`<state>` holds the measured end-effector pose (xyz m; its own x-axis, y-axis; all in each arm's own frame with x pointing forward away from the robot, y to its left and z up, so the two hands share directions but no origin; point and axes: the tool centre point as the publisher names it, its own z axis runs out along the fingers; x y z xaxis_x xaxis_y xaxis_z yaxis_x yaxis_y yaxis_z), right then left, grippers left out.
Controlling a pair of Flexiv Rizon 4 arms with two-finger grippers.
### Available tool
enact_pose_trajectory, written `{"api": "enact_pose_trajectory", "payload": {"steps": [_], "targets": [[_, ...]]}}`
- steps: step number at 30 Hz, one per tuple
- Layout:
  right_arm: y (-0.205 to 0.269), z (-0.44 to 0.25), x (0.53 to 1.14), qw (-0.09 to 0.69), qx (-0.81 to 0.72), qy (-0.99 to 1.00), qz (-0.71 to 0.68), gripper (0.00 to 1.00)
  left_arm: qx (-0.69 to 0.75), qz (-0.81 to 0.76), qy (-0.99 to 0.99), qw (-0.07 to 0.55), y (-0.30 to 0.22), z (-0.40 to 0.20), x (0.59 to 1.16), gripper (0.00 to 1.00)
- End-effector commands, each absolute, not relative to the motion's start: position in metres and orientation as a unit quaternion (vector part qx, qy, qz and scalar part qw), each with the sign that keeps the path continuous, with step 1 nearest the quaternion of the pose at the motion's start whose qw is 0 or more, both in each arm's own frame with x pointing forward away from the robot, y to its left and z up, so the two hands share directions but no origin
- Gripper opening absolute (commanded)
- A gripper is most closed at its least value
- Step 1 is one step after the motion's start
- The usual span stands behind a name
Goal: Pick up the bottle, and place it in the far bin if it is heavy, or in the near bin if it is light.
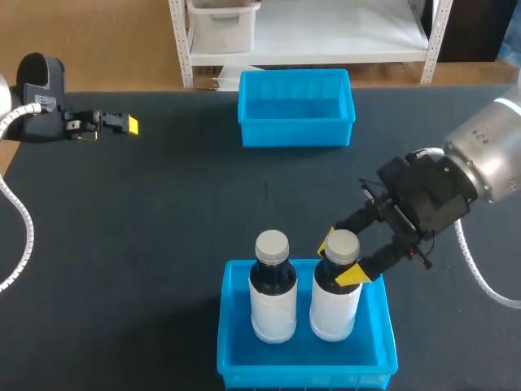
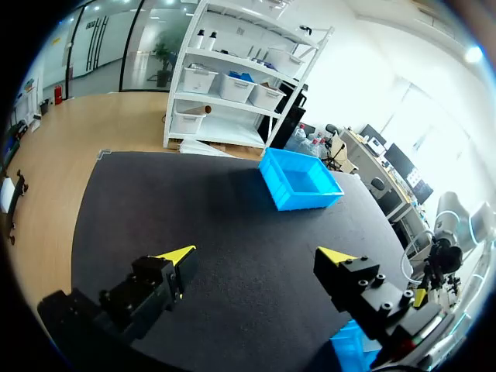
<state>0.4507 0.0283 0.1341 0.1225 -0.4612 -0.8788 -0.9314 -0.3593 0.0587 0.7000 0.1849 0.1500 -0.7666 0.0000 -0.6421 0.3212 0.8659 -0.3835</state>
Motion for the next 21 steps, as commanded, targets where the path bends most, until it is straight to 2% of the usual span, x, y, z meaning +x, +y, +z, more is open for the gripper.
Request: {"api": "enact_pose_trajectory", "payload": {"steps": [1, 2, 3, 12, 21], "targets": [[0.03, 0.132, 0.453, 0.267, -0.701, 0.495, 0.439, 0.66, 0.088, -0.243, 0.908, 0.33, 0.185, 0.15, 0.7, 1.0], [0.03, 0.132, 0.452, 0.267, -0.701, 0.494, 0.44, 0.81, 0.088, -0.243, 0.908, 0.33, 0.185, 0.15, 0.7, 1.0], [0.03, 0.132, 0.452, 0.266, -0.702, 0.493, 0.44, 1.0, 0.088, -0.243, 0.908, 0.33, 0.185, 0.15, 0.7, 1.0], [0.023, 0.137, 0.455, 0.259, -0.704, 0.502, 0.431, 1.0, 0.088, -0.243, 0.908, 0.33, 0.185, 0.15, 0.7, 1.0], [-0.02, 0.145, 0.472, 0.266, -0.691, 0.541, 0.399, 1.0, 0.088, -0.243, 0.908, 0.33, 0.185, 0.15, 0.7, 1.0]]}}
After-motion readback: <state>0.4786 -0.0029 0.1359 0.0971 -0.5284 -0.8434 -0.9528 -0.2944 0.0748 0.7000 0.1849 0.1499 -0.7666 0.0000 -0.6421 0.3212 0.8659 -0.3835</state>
